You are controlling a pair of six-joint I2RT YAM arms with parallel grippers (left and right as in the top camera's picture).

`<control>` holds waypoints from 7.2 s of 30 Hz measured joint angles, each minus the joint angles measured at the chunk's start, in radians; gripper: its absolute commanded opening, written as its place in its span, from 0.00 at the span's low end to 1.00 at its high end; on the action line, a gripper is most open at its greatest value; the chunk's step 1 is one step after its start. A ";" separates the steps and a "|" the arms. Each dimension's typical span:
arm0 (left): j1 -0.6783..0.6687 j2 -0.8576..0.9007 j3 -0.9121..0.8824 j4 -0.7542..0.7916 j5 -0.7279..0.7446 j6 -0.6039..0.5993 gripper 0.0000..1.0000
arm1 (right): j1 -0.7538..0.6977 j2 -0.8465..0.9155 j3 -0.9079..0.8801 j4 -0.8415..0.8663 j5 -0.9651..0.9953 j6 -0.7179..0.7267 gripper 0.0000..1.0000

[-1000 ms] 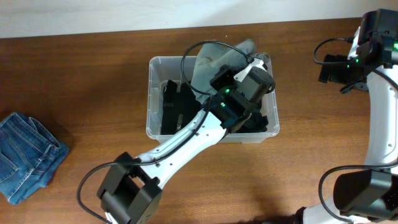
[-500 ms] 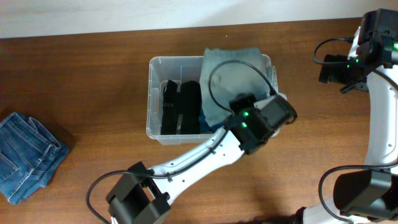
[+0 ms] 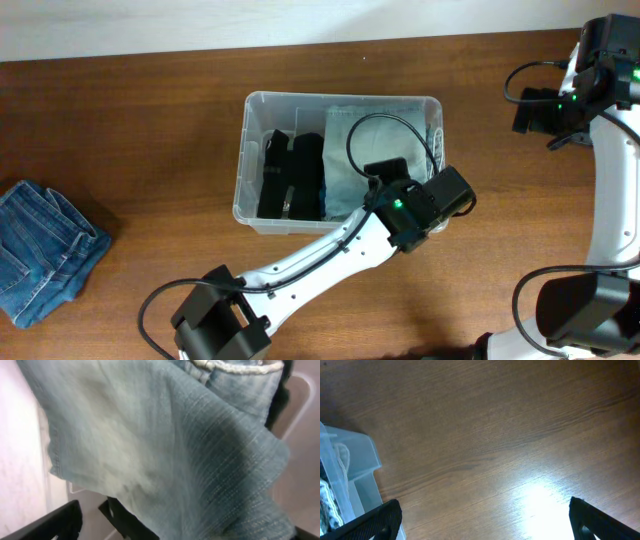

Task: Pack container

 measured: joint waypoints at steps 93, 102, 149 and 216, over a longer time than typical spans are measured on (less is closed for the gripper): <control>0.276 0.538 0.634 0.057 0.451 -0.721 0.01 | 0.000 0.000 0.000 0.000 0.000 0.000 0.98; 0.275 0.455 0.709 -0.158 0.448 -0.721 0.01 | 0.000 0.000 0.000 0.000 0.000 0.000 0.99; 0.609 0.111 0.783 -0.657 0.492 -0.749 0.01 | 0.000 0.000 0.000 0.000 0.000 0.001 0.99; 2.026 -0.047 -0.211 -0.031 0.422 -0.569 0.84 | 0.000 0.000 0.000 0.000 0.000 0.000 0.99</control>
